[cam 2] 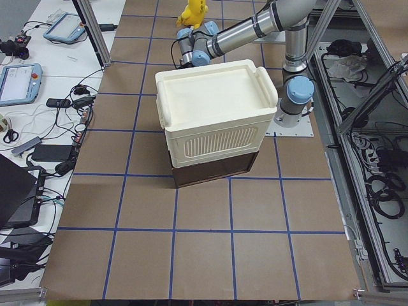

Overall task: Pull drawer sideways
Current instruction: 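Move the left gripper down toward the white drawer handle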

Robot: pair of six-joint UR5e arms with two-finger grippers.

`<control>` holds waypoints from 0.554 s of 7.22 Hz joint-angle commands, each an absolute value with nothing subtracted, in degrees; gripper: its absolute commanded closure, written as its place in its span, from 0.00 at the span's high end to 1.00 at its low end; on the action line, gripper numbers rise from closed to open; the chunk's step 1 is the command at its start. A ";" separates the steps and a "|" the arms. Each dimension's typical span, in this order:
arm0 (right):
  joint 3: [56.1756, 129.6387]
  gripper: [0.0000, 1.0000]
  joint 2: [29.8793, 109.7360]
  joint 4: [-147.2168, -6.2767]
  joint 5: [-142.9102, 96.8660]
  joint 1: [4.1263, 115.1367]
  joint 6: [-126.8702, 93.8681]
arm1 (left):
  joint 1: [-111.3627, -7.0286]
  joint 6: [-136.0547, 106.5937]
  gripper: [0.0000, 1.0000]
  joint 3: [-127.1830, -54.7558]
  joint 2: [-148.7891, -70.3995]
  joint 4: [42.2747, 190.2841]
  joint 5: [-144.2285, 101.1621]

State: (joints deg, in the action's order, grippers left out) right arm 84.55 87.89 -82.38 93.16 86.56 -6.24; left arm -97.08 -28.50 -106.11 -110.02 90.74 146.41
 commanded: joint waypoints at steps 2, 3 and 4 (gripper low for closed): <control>84.55 1.00 87.89 -82.44 93.16 86.57 -6.24 | -98.26 -31.88 1.00 -106.35 -114.95 96.21 161.94; 84.55 1.00 87.89 -82.44 93.16 86.57 -6.24 | -98.26 -32.86 1.00 -106.26 -115.92 96.59 162.85; 84.55 1.00 87.89 -82.44 93.16 86.57 -6.24 | -97.91 -32.96 1.00 -106.09 -116.36 96.68 163.12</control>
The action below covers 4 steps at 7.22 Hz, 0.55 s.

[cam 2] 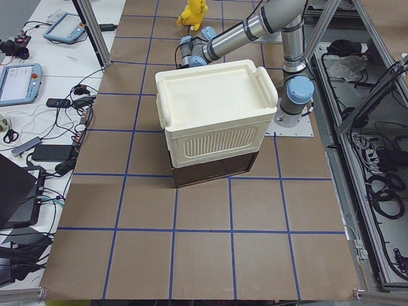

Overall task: Pull drawer sideways
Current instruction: 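Move the left gripper down toward the white drawer handle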

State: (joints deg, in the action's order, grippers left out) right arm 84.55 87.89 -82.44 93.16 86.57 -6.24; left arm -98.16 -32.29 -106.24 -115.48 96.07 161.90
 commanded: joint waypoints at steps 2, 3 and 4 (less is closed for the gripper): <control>84.55 1.00 87.89 -82.44 93.16 86.48 -6.24 | -95.29 -33.66 1.00 -106.17 -117.07 97.64 163.21; 84.55 1.00 87.89 -82.35 93.16 86.57 -6.24 | -94.32 -33.84 1.00 -106.17 -116.98 99.04 163.21; 84.55 1.00 87.89 -82.44 93.16 86.57 -6.24 | -94.39 -34.01 0.98 -106.26 -116.90 100.18 163.21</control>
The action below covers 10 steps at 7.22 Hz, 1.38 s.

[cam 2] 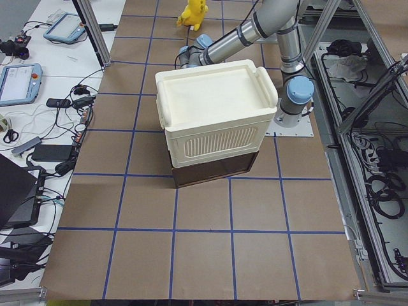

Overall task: Pull drawer sideways
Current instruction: 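Close the left gripper around the white bar handle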

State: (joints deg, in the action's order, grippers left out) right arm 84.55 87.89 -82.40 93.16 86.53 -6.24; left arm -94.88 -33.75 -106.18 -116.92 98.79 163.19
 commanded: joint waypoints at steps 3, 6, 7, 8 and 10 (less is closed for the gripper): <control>84.55 1.00 87.89 -82.35 93.16 86.57 -6.24 | -94.39 -35.06 0.61 -106.35 -116.72 101.34 163.13; 84.55 1.00 87.89 -82.44 93.16 86.49 -6.24 | -94.39 -35.95 0.38 -106.35 -116.72 101.43 163.04; 84.55 1.00 87.89 -82.44 93.16 86.48 -6.24 | -94.48 -36.03 0.34 -106.35 -116.63 101.43 162.95; 84.55 1.00 87.89 -82.44 93.16 86.57 -6.24 | -94.92 -36.04 0.25 -106.35 -116.37 101.95 162.95; 84.55 1.00 87.89 -82.44 93.16 86.57 -6.24 | -95.27 -36.04 0.20 -106.35 -116.28 102.22 162.95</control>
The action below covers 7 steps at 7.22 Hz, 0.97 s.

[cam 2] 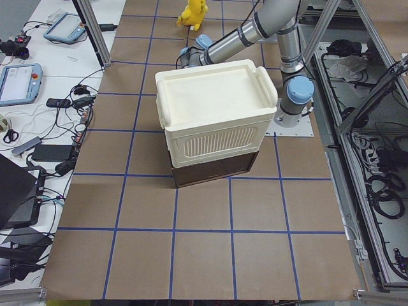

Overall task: Pull drawer sideways
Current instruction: 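Close the left gripper around the white bar handle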

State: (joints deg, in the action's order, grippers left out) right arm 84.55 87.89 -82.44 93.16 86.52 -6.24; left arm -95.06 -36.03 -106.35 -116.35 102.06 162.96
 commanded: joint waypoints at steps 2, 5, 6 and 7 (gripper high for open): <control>84.55 1.00 87.89 -82.44 93.16 86.57 -6.24 | -96.32 -36.12 0.20 -106.26 -116.28 102.22 162.95; 84.55 1.00 87.89 -82.35 93.16 86.57 -6.24 | -96.76 -36.12 0.20 -106.08 -116.37 102.13 163.04; 84.55 1.00 87.89 -82.44 93.16 86.57 -6.24 | -97.12 -36.12 0.20 -106.00 -116.37 102.13 163.04; 84.55 1.00 87.89 -82.44 93.16 86.57 -6.24 | -97.38 -36.12 0.20 -106.00 -116.45 102.13 163.04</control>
State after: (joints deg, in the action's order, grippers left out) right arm 84.55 87.89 -82.42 93.16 86.57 -6.24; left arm -97.02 -36.12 -106.04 -116.39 102.14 163.02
